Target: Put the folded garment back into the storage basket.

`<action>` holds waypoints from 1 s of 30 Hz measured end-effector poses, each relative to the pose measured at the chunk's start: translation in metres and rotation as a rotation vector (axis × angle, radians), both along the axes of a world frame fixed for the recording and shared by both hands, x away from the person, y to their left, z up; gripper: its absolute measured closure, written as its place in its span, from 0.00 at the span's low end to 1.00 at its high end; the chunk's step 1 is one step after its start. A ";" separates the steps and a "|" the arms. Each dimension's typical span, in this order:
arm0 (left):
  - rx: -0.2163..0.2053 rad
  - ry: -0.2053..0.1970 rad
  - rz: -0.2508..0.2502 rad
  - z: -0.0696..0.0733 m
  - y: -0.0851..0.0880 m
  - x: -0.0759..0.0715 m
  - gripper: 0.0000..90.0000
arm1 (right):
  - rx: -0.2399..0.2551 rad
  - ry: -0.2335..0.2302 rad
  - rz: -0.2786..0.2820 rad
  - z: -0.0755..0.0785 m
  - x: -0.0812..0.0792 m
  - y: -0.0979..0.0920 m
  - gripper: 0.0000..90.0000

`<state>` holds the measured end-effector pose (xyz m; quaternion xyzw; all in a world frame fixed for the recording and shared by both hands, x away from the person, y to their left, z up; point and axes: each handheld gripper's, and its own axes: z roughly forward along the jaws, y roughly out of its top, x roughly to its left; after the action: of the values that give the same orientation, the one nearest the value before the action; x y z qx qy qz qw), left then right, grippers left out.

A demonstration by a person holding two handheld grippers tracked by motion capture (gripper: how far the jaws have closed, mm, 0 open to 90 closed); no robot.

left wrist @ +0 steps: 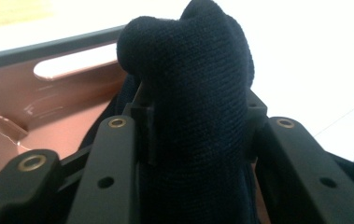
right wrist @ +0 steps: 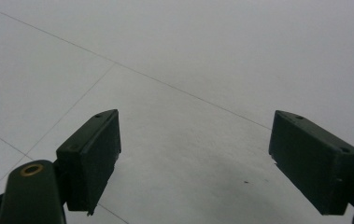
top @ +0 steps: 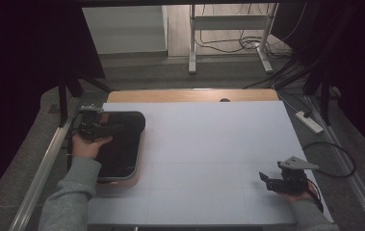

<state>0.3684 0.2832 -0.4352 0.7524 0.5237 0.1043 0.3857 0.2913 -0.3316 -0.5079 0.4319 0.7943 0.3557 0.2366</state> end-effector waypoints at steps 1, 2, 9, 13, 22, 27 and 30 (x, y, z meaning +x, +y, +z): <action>0.002 0.003 0.001 -0.001 0.000 0.001 0.68 | 0.000 0.000 0.000 0.000 0.000 0.000 0.19; 0.006 0.006 0.001 -0.002 -0.001 0.002 0.68 | 0.000 0.000 -0.001 0.000 0.000 0.000 0.19; 0.028 0.055 0.029 -0.012 0.002 0.010 0.68 | 0.000 0.002 0.000 0.000 0.000 0.000 0.19; 0.053 0.079 0.051 -0.016 0.003 0.013 0.68 | 0.002 0.003 -0.002 0.000 0.000 0.000 0.19; 0.106 0.144 0.113 -0.030 0.010 0.024 0.67 | 0.001 0.005 -0.001 -0.001 0.000 -0.001 0.19; 0.104 0.157 0.130 -0.035 0.012 0.028 0.66 | 0.001 0.007 0.000 -0.001 0.000 -0.001 0.19; 0.099 0.159 0.138 -0.035 0.013 0.028 0.64 | 0.002 0.005 -0.001 -0.001 0.000 -0.001 0.19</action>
<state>0.3962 0.2960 -0.4706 0.7385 0.5975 0.0962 0.2973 0.2914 -0.3325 -0.5085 0.4335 0.7944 0.3553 0.2341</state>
